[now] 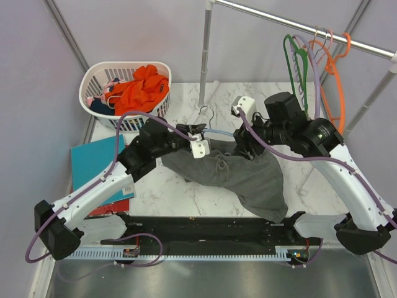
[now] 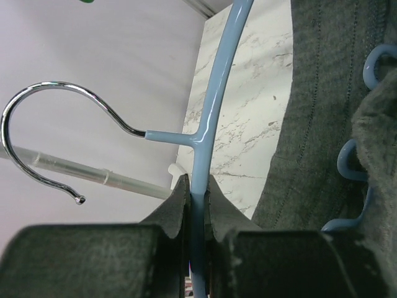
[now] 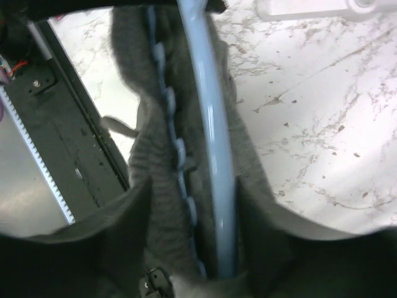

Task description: Place the shorts on the hanger

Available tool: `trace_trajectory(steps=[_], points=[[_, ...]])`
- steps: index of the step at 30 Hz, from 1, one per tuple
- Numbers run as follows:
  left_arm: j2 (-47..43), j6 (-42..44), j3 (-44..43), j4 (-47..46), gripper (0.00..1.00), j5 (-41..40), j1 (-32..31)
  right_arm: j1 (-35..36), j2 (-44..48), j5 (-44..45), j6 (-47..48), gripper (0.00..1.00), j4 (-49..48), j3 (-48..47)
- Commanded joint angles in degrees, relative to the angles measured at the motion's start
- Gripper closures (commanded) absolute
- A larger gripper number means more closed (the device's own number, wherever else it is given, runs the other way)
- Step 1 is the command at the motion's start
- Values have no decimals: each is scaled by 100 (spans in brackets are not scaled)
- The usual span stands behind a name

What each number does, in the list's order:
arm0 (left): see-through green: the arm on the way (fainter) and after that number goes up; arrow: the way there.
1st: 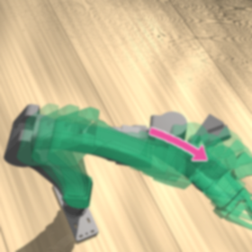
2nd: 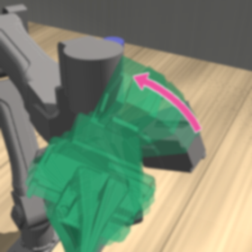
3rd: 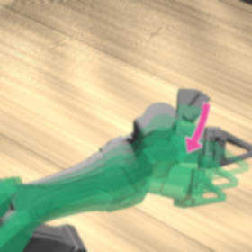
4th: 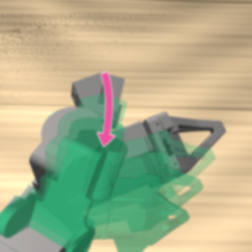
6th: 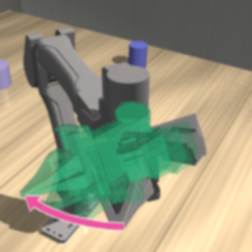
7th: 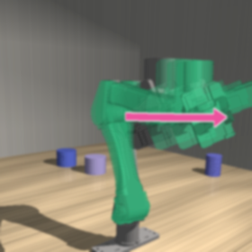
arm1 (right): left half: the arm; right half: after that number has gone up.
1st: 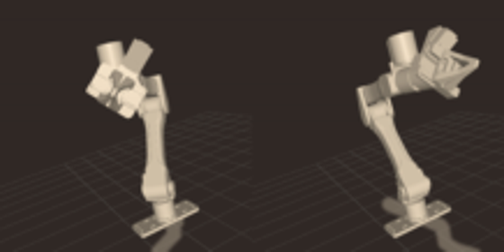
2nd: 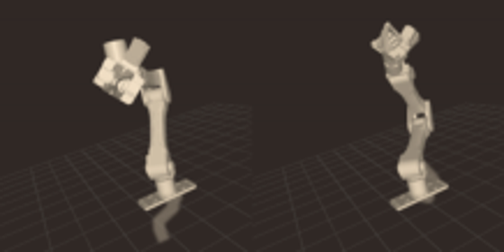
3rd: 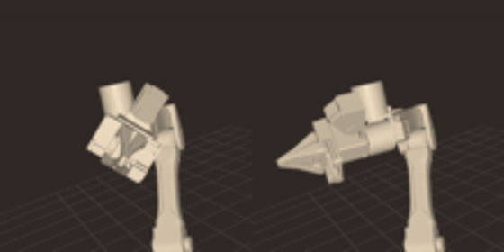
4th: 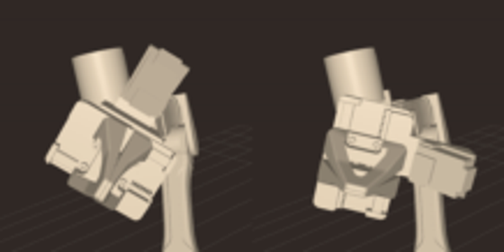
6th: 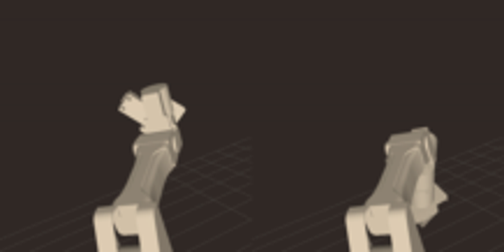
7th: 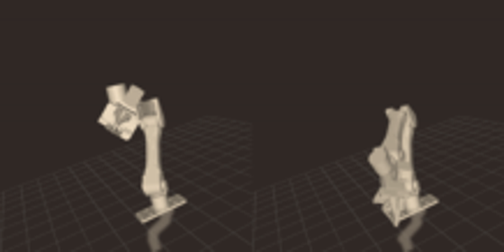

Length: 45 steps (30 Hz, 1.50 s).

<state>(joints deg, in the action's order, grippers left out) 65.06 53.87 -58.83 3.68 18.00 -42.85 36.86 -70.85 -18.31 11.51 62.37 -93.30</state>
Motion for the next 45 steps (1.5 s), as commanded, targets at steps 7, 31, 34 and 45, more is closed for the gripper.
trace_trajectory(steps=[7,31,34,45], points=[[-775,1179,794,-1923,98,1548,163,5,115,-1982,-648,25,-101,-278],[-239,1066,1032,-3225,83,1549,321,-363,880,-3338,-2987,100,-1271,1087],[-291,400,708,-3094,40,1128,330,-758,862,-3092,-3521,100,-1613,893],[-1047,-1563,-59,-2014,1,-420,980,-1331,757,-793,-4692,100,-1509,41]])
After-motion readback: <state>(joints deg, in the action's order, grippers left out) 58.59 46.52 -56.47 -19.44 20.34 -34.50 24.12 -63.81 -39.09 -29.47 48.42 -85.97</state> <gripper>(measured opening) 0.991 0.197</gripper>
